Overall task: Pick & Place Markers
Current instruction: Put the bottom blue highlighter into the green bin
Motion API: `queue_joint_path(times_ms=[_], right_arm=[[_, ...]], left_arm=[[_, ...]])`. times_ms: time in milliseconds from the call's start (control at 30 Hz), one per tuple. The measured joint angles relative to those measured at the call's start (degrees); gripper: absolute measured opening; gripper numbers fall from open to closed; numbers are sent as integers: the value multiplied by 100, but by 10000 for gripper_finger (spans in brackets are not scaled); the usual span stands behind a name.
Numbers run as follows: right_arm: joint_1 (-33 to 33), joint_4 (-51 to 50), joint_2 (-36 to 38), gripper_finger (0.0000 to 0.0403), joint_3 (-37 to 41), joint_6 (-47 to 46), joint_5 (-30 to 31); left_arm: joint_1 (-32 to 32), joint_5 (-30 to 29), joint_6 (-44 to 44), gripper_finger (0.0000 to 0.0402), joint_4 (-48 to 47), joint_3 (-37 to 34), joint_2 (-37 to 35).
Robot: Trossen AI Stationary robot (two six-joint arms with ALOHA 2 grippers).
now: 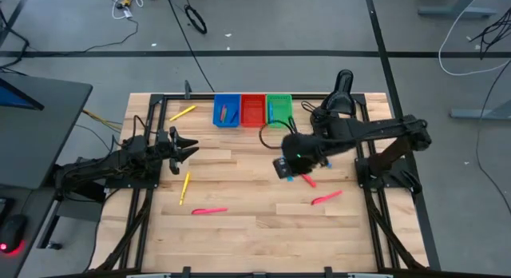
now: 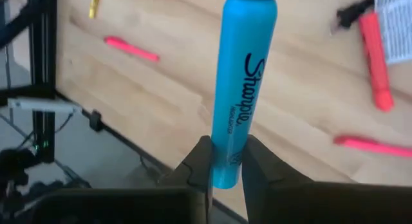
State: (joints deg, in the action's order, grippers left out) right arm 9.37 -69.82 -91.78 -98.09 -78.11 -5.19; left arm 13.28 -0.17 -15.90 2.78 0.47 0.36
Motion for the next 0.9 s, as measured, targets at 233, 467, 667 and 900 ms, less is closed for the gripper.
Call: queue_joint_path(times_ms=[233, 467, 667, 900], right_arm=[[-702, -435, -758, 42, -994, 491, 83], [-1287, -1292, -1671, 42, -2471, 826, 426], [-1793, -1987, -2200, 42, -3318, 1039, 753], [-2394, -2023, -2346, 39, -3424, 1278, 974]], left_arm=[[0, -2, 0, 142, -1, 0, 0], [-2, -1, 0, 142, -1, 0, -1], [-1, 0, 0, 142, -1, 0, 0], [-2, -1, 0, 142, 0, 0, 0]])
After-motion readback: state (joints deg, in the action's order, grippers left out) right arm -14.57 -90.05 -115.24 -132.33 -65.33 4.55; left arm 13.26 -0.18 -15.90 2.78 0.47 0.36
